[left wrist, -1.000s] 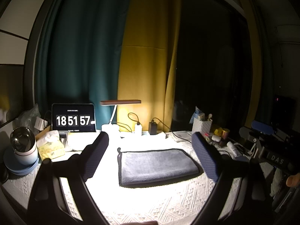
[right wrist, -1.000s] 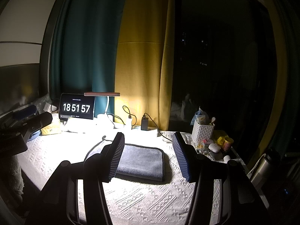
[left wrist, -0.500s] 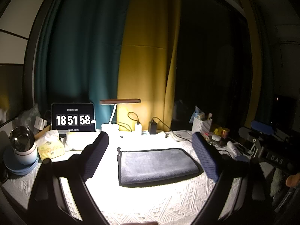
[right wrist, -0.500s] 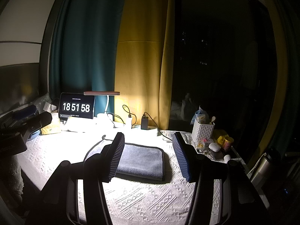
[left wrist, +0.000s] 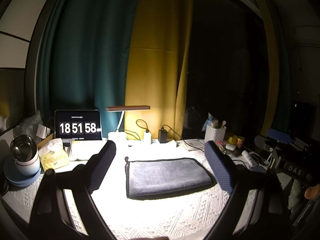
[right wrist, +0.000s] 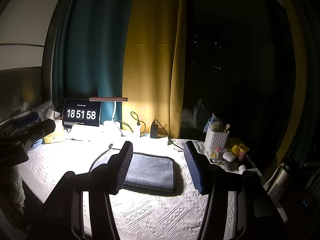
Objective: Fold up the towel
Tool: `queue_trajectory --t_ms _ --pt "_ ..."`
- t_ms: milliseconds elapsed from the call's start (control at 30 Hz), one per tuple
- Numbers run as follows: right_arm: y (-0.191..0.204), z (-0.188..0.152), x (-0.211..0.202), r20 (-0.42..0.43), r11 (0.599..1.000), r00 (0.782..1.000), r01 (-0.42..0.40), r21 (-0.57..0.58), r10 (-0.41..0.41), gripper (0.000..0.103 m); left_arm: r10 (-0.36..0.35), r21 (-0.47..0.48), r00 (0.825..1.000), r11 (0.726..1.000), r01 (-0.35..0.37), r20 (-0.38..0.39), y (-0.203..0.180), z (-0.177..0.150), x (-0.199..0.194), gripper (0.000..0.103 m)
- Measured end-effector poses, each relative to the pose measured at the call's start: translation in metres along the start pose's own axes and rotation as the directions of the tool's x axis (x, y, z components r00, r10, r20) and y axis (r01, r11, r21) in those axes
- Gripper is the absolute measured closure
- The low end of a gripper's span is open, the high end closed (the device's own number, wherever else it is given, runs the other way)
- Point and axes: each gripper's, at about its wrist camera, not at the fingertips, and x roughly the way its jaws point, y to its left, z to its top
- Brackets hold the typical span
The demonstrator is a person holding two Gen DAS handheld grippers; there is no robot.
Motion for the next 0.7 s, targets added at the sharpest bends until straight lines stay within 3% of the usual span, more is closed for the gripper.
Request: queue_trajectory --t_ms 700 --pt "-0.0006 -0.0006 0.0007 -0.002 1.000 1.000 -0.001 0.000 0.001 0.047 0.000 -0.001 1.000 1.000 0.000 -0.004 -0.0003 -0.0012 0.0017 0.012"
